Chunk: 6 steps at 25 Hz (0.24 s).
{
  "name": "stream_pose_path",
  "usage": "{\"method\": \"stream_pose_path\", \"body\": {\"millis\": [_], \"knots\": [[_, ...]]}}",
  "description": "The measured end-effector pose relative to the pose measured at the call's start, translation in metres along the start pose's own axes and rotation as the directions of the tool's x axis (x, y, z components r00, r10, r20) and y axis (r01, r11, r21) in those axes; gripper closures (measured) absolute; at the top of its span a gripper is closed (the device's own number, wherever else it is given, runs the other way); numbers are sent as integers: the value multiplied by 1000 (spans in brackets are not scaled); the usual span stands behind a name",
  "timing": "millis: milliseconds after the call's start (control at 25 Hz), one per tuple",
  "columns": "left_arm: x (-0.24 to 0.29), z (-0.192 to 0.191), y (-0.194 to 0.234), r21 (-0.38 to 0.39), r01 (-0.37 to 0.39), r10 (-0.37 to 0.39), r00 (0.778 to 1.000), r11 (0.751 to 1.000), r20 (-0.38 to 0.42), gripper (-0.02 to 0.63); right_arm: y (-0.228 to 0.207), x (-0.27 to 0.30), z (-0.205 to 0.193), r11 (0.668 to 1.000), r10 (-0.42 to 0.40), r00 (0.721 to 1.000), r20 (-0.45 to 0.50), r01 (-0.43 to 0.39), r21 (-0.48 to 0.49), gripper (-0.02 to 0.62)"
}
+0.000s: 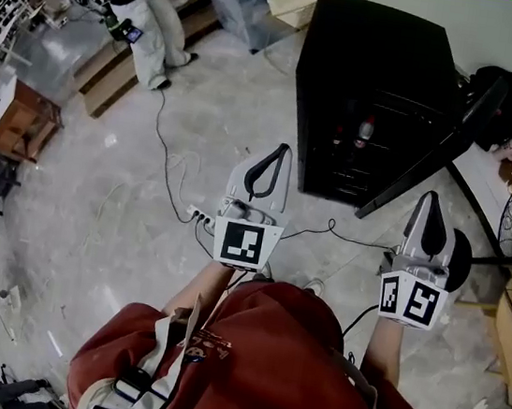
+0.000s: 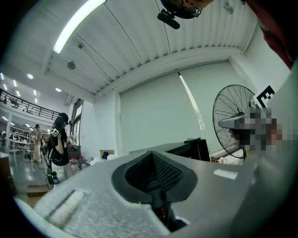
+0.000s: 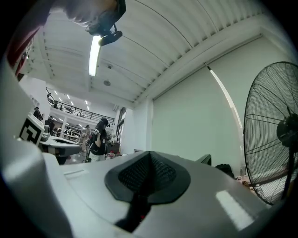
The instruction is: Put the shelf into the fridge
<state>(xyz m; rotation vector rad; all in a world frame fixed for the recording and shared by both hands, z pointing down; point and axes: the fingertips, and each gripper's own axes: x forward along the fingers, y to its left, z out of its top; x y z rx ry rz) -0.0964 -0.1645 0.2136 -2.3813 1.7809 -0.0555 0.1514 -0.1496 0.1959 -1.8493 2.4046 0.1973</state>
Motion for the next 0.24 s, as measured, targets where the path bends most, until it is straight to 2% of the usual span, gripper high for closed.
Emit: {"method": "stream_pose_path", "body": {"millis": [240], "knots": [[4, 5, -15, -2, 6, -6, 1000, 1000, 5, 600, -14, -5, -3, 1000, -5, 1000, -8, 5, 11, 595]]}}
